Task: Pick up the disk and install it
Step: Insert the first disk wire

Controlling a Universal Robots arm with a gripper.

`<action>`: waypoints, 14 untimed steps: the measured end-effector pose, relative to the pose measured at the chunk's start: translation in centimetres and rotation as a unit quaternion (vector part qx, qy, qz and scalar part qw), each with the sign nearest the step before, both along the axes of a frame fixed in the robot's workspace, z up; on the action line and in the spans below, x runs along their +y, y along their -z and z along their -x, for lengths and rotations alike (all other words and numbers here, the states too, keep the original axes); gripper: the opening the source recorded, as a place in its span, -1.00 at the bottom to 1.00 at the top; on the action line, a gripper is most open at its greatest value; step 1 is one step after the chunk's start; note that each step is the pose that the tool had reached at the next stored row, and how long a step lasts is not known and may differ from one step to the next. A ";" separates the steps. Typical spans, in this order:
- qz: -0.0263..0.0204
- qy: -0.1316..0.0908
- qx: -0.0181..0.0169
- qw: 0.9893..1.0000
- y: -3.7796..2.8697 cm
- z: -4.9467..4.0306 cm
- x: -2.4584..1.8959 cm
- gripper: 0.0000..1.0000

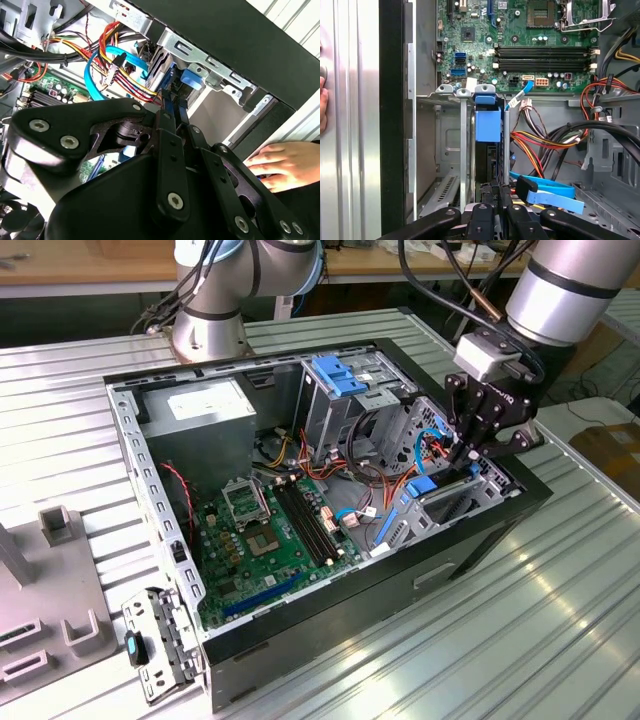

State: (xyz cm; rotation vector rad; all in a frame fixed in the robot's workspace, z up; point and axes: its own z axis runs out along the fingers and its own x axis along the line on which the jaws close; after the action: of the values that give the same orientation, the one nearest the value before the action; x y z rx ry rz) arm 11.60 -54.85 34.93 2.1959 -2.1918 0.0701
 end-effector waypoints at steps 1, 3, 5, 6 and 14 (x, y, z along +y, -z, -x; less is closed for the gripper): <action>0.000 0.000 0.000 1.000 0.00 0.00 0.00 -0.67; 0.000 0.000 0.000 1.000 -0.02 0.00 -0.03 -0.67; 0.000 0.000 0.000 1.000 0.01 0.00 -0.16 -0.67; 0.000 0.000 0.000 1.000 0.01 0.00 -0.16 -0.67; 0.000 0.005 0.000 1.000 0.11 0.00 0.12 -0.67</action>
State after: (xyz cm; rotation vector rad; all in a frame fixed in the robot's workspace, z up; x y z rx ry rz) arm 11.60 -54.73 34.82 2.1848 -2.2027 0.0700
